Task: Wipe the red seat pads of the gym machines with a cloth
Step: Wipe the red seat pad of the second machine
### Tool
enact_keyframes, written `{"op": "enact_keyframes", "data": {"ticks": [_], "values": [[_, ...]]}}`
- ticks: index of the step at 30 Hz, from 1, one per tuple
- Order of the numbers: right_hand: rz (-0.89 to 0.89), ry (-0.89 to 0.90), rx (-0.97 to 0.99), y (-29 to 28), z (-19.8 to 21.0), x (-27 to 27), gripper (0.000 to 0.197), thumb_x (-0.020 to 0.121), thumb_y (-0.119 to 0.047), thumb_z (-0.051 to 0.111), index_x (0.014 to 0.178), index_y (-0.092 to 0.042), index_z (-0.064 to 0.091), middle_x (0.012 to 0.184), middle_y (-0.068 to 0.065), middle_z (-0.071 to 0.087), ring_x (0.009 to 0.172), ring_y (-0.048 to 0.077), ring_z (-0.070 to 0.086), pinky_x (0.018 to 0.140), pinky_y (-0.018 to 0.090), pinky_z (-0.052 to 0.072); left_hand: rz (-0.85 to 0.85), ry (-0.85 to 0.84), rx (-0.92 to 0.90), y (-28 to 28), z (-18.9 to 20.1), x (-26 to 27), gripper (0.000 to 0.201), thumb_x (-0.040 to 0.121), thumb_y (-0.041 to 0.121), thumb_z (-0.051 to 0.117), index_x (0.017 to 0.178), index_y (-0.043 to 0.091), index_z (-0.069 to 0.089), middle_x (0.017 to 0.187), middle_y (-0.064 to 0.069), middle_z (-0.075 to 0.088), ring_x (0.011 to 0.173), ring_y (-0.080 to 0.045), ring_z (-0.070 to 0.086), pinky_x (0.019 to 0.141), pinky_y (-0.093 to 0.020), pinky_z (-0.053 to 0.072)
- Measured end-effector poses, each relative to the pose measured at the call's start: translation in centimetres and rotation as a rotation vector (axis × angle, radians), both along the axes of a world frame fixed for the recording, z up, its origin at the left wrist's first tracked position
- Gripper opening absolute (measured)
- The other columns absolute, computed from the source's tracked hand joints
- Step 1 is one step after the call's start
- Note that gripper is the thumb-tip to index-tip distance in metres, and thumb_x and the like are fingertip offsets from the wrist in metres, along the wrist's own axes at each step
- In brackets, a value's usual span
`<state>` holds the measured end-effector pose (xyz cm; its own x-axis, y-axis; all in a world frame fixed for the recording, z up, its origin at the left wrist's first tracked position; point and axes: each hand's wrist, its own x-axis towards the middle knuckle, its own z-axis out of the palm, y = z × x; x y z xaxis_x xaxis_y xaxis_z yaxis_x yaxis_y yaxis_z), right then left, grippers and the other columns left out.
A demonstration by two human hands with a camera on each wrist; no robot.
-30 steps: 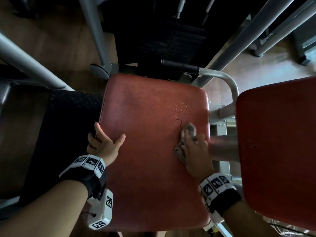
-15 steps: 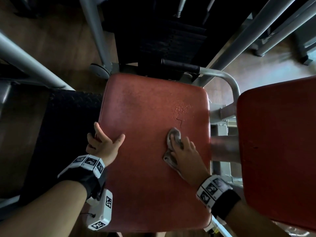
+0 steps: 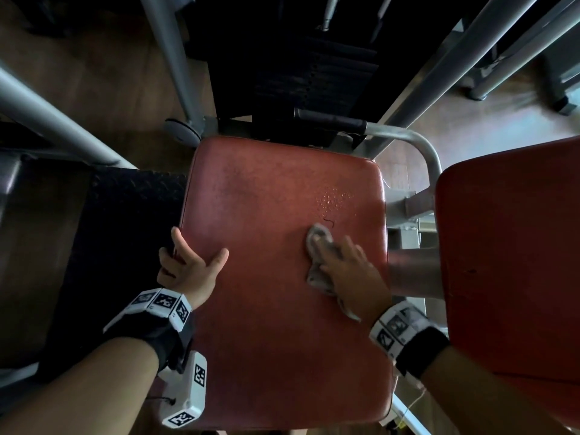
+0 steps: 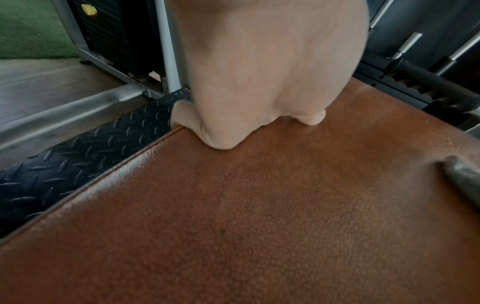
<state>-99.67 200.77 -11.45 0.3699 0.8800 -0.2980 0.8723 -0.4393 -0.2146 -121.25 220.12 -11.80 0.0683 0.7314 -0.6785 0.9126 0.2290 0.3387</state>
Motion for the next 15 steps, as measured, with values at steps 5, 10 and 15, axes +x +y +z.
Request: {"op": "enact_keyframes", "data": {"ticks": [5,10,15], "values": [[-0.255,-0.048,0.034,1.8,-0.4,2.3,0.060,0.094,-0.030,0.048,0.149,-0.023,0.026,0.136,0.009,0.034,0.106,0.022,0.046,0.093,0.038,0.051,-0.008,0.005,0.007,0.0,0.0,0.0,0.100,0.080,0.071,0.048,0.145,0.039,-0.021,0.158,-0.011,-0.009,0.141,-0.044,0.007,0.114,-0.058,0.013],[0.109,0.004,-0.017,1.8,1.6,-2.1,0.071,0.091,-0.044,0.047,0.152,-0.025,0.017,0.135,0.007,0.035,0.107,0.023,0.048,0.084,0.040,0.054,0.002,0.012,0.017,-0.1,0.0,0.0,0.099,0.080,0.071,0.047,0.146,0.040,-0.020,0.158,-0.010,-0.009,0.142,-0.042,0.007,0.113,-0.058,0.012],[-0.285,-0.048,0.050,1.8,0.8,3.2,0.065,0.093,-0.034,0.049,0.151,-0.022,0.023,0.132,0.011,0.035,0.108,0.026,0.048,0.092,0.042,0.051,-0.002,0.010,0.015,-0.1,0.0,0.1,0.100,0.080,0.072,0.047,0.146,0.039,-0.020,0.158,-0.010,-0.009,0.141,-0.044,0.007,0.113,-0.058,0.014]]}}
